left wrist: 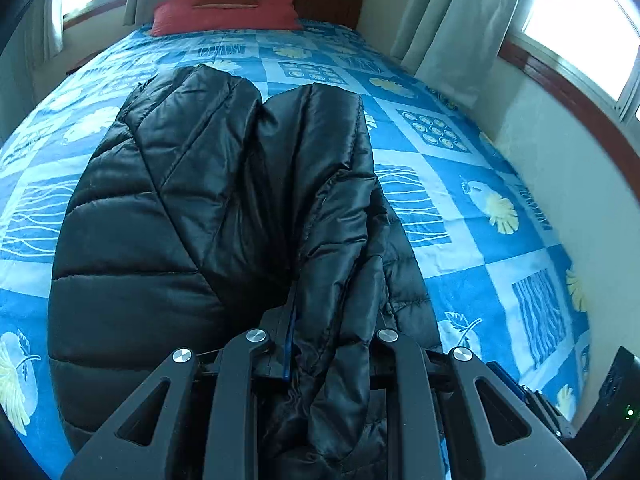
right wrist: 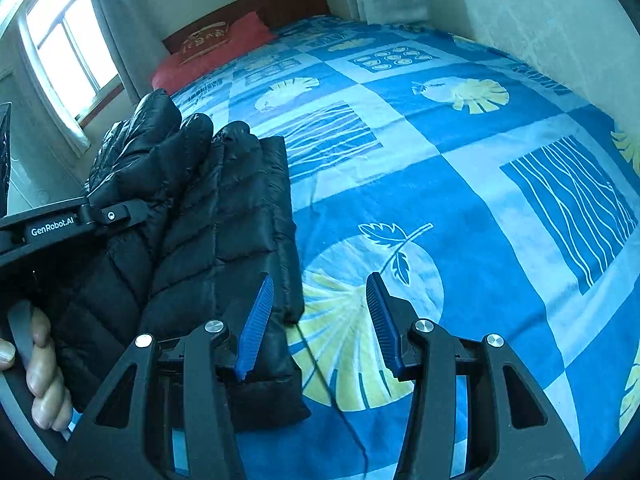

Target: Fold large clothes

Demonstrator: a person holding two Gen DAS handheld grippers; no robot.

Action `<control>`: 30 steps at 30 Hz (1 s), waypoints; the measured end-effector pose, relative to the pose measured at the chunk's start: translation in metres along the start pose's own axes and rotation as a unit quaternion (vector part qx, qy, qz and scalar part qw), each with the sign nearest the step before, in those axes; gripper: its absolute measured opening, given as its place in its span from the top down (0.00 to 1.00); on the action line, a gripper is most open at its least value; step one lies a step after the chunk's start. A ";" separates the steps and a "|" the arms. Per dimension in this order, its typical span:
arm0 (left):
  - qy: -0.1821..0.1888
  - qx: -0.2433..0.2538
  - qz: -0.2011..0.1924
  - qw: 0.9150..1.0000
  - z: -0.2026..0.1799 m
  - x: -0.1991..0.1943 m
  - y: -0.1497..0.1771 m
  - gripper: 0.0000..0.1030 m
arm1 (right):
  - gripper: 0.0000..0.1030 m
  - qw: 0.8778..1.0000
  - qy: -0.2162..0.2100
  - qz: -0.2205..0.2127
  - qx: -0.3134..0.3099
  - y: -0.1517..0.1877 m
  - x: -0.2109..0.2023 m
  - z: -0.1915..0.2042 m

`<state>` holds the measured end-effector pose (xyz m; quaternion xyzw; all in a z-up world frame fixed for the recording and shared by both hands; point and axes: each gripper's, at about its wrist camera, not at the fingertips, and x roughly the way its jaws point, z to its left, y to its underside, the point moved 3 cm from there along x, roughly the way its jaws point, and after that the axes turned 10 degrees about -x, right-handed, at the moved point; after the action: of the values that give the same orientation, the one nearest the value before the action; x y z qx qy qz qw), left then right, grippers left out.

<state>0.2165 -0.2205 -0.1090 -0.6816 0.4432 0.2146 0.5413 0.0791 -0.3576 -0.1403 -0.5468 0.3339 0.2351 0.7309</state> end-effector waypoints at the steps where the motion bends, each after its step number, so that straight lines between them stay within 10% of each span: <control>1: -0.001 0.000 -0.001 1.000 -0.002 -0.001 0.001 0.80 | 0.53 1.000 -0.001 0.000 0.002 0.000 0.000 -0.001; 7: 0.002 0.008 -0.007 1.000 -0.011 -0.019 0.003 0.71 | 0.48 1.000 0.004 -0.010 0.001 -0.001 -0.009 -0.002; 11: 0.050 -0.003 -0.009 0.999 -0.019 -0.046 0.004 0.45 | 0.48 1.000 0.007 -0.015 -0.002 -0.001 -0.018 -0.001; 18: 0.076 0.015 -0.051 0.996 -0.017 -0.095 0.006 0.44 | 0.48 1.000 -0.004 -0.030 0.005 -0.005 -0.035 0.006; 30: -0.030 -0.086 -0.084 0.992 0.136 -0.096 -0.001 0.44 | 0.22 0.994 -0.102 -0.039 -0.007 -0.059 -0.027 0.083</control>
<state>0.1936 -0.0584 -0.0782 -0.7539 0.3478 0.2261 0.5095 0.1220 -0.2944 -0.0678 -0.5375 0.2349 0.2634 0.7658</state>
